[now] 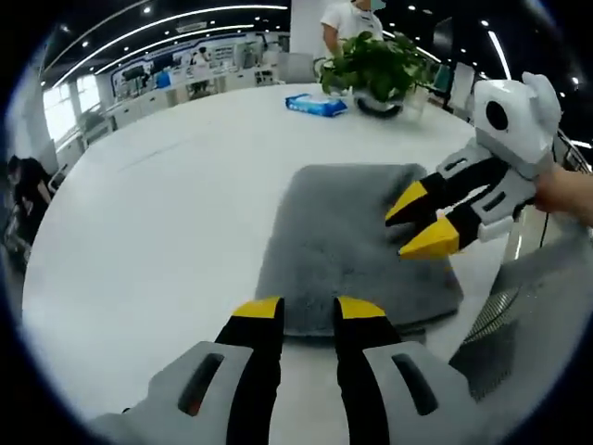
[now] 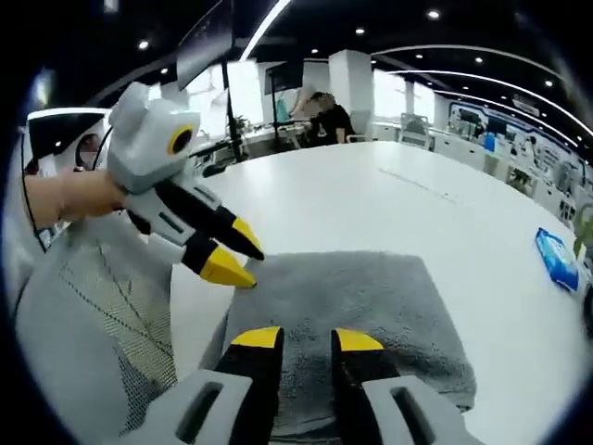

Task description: Open the folded towel by lifting each exposed corner and separating the folded layers until the towel lies flat within the target outline without major curled edges

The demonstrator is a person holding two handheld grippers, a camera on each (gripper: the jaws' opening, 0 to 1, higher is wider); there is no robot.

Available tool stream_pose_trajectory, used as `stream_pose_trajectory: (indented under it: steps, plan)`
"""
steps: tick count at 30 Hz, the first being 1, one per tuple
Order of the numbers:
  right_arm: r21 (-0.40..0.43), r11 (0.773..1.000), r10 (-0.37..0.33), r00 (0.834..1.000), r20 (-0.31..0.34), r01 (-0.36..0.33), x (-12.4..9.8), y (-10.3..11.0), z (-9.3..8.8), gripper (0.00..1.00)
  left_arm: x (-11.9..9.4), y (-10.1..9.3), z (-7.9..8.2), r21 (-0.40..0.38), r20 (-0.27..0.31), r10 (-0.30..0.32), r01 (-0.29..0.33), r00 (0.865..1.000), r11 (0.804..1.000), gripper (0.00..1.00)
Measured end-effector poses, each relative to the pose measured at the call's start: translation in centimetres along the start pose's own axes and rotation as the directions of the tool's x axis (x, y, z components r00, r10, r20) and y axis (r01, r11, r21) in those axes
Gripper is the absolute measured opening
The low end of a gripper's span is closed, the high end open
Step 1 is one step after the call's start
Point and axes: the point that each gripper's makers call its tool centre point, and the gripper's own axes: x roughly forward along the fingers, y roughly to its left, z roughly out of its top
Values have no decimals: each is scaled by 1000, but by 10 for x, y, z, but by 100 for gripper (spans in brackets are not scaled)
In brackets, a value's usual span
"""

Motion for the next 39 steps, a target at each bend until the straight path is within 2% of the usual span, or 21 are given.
stream_pose_trajectory:
  steps: [2, 4, 5, 7, 8, 11, 13, 14, 15, 16, 17, 18, 19, 21, 22, 25, 26, 28, 33, 35, 39]
  plan:
    - [27, 998, -50, 999, 2, 50, -8, -5, -2, 19, 0, 4, 1, -45, -4, 29, -29, 1000, 999, 21]
    - [55, 996, -67, 998, 14, 66, -12, -6, -3, 20, 3, 3, 5, -39, 9, 14, -14, 1000, 999, 21]
    - [80, 993, -84, 996, 31, 81, -17, -8, -6, 20, 4, -1, 6, -16, 5, -13, 13, 1000, 1000, 21]
    - [104, 992, -81, 996, 33, 77, -22, -8, -13, 20, 0, 0, 9, 88, -28, -43, 46, 999, 995, 21]
    - [113, 991, -82, 996, 30, 78, -24, -8, -17, 20, -6, -1, 12, 149, -39, -75, 80, 996, 986, 21]
    - [141, 987, -79, 997, 20, 76, -24, -9, -23, 20, -17, 13, 26, 233, -36, -86, 92, 996, 968, 22]
    - [175, 982, -78, 996, 41, 69, -23, -9, -19, 21, -29, 24, 45, 170, 16, -120, 116, 993, 979, 22]
    - [175, 982, -73, 996, 48, 64, -22, -8, -17, 22, -32, 27, 49, 151, 24, -121, 116, 992, 982, 22]
    - [176, 982, -74, 996, 54, 64, -21, -8, -16, 23, -42, 43, 68, 45, 84, -131, 127, 988, 991, 22]
    - [172, 983, -75, 996, 55, 64, -20, -7, -15, 23, -48, 51, 82, 12, 140, -148, 148, 979, 989, 22]
    - [160, 985, -70, 996, 52, 61, -19, -4, -15, 23, -55, 66, 101, -52, 225, -142, 157, 964, 986, 22]
    - [157, 986, -70, 996, 50, 61, -19, -4, -16, 23, -59, 75, 109, -92, 248, -142, 170, 958, 981, 22]
    - [152, 987, -67, 997, 45, 59, -18, -3, -17, 23, -64, 86, 115, -89, 262, -159, 188, 952, 978, 22]
    - [147, 987, -64, 997, 36, 58, -18, -2, -19, 23, -66, 107, 124, -102, 291, -121, 156, 949, 982, 22]
    - [145, 987, -68, 997, 34, 62, -18, -3, -19, 23, -65, 108, 124, -86, 288, -125, 156, 949, 984, 22]
    - [157, 985, -78, 996, 31, 72, -19, -6, -21, 23, -55, 98, 125, -80, 324, -146, 181, 935, 980, 21]
    - [157, 984, -86, 996, 27, 81, -19, -8, -22, 23, -48, 78, 119, -69, 327, -191, 225, 925, 972, 21]
    - [157, 983, -99, 995, 16, 95, -19, -10, -24, 23, -30, 46, 103, -12, 299, -244, 259, 922, 966, 21]
    - [160, 981, -105, 994, -10, 105, -20, -10, -30, 23, 10, -1, 72, 96, 177, -314, 301, 933, 949, 15]
    - [150, 983, -100, 995, -20, 101, -19, -8, -31, 23, 24, -11, 58, 165, 105, -325, 305, 940, 938, 15]
    - [137, 987, -78, 996, -43, 83, -16, -1, -35, 23, 42, -14, 39, 244, 31, -282, 266, 959, 933, 13]
